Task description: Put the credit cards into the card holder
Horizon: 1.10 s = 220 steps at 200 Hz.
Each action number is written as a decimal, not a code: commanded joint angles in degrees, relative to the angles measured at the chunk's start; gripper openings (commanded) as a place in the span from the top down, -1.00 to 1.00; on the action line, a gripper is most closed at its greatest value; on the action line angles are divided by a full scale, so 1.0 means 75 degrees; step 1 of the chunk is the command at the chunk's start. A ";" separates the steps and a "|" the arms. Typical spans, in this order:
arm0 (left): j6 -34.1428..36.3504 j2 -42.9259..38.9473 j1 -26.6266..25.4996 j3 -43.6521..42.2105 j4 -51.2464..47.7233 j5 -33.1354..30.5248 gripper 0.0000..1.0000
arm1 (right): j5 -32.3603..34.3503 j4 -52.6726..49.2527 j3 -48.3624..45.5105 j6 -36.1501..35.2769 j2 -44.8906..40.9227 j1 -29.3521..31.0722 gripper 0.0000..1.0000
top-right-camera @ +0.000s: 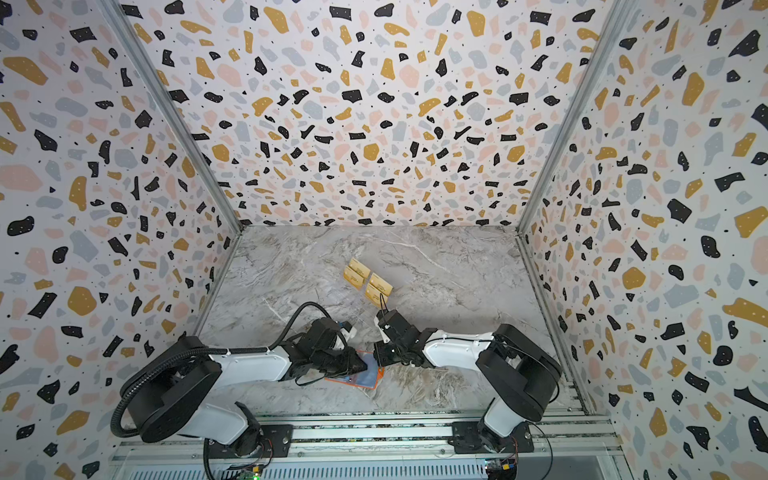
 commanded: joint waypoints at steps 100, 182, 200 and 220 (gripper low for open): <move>-0.1761 -0.0276 -0.0040 -0.0809 0.2143 -0.0636 1.00 | -0.0758 -0.0272 -0.0502 0.0865 -0.1993 0.0026 0.71; -0.1530 -0.0717 -0.0043 -0.1134 0.2219 -0.0525 1.00 | -0.1059 0.0656 -0.1018 0.1134 -0.1435 0.0041 0.76; -0.1511 -0.0634 -0.0043 -0.1157 0.2336 -0.0418 1.00 | -0.1125 0.0685 -0.0897 0.1053 -0.1250 0.0040 0.76; -0.1464 -0.0605 -0.0042 -0.1169 0.2368 -0.0354 0.99 | -0.1244 0.0966 -0.0814 0.1065 -0.0981 0.0083 0.76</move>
